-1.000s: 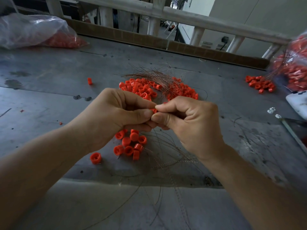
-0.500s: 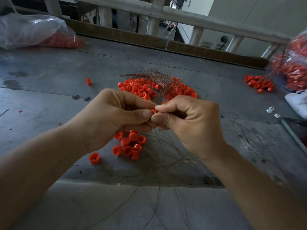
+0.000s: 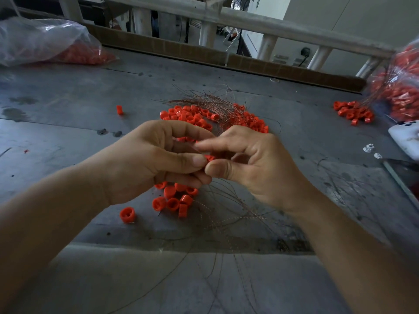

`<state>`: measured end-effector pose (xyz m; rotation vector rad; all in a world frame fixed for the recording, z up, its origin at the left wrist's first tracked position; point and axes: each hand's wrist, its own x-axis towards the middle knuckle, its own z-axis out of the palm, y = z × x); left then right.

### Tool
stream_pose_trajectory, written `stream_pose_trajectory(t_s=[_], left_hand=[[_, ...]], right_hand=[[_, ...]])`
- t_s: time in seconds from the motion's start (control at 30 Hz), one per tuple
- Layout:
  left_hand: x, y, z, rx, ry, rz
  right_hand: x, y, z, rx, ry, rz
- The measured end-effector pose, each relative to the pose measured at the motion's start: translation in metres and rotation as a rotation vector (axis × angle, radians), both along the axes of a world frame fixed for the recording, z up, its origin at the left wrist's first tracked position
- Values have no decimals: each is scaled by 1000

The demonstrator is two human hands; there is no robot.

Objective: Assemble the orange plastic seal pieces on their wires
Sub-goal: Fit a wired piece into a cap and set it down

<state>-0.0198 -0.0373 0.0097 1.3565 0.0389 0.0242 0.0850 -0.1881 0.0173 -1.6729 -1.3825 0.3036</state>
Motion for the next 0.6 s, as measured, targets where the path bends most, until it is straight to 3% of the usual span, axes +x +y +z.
stream_pose_trajectory(t_s=[0.23, 0.4, 0.6], left_hand=[[-1, -7, 1, -13, -40, 19], [-2, -18, 2, 238, -105, 134], [-4, -20, 1, 184, -130, 138]], right_hand=[[-1, 0, -1, -32, -12, 10], [-4, 2, -3, -49, -78, -19], [-11, 4, -5, -14, -65, -54]])
